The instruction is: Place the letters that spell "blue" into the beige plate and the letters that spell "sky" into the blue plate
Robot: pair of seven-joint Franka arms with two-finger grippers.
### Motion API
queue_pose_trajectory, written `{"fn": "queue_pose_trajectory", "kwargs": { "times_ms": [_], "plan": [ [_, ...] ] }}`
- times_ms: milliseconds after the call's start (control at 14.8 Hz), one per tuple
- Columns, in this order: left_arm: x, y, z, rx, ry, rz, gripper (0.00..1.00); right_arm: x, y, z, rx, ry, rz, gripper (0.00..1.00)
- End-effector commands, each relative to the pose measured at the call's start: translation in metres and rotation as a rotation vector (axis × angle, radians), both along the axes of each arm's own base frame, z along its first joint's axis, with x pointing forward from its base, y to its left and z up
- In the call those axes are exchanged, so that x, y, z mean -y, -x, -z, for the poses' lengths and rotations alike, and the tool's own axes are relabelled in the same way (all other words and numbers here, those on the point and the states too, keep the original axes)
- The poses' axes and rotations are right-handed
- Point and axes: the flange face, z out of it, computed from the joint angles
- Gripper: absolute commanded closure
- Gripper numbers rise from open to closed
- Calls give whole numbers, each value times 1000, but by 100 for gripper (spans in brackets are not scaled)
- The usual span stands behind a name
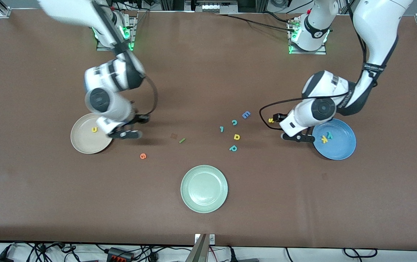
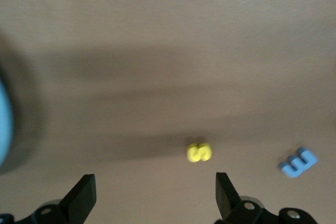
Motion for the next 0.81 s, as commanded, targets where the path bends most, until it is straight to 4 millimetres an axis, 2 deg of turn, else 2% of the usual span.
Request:
{"fn": "queue_pose_trajectory", "kwargs": {
  "times_ms": [0, 68, 203, 270, 405, 473, 540, 675, 743],
  "plan": [
    [6, 27, 19, 71, 22, -3, 0, 56, -17, 6, -42, -2, -109, 76],
    [19, 35, 27, 79, 38, 19, 0, 76, -19, 16, -57, 7, -144, 76],
    [29, 41, 38, 77, 33, 57, 0, 99, -15, 41, -98, 1, -161, 76],
    [30, 42, 40, 86, 19, 87, 0, 106, -14, 53, -113, -3, -165, 76],
    [27, 42, 49, 94, 3, 108, 1, 108, -14, 62, -115, -9, -186, 75],
    [28, 41, 49, 99, 8, 105, 4, 107, -15, 63, -109, -9, -187, 62],
    [28, 41, 49, 98, 8, 105, 9, 106, -18, 59, -101, -7, -174, 1],
    [29, 41, 54, 113, 4, 137, 27, 97, -32, 36, -74, -10, -184, 0],
    [25, 39, 58, 128, 1, 156, 31, 94, -37, 22, -72, -18, -179, 0]
  ]
}}
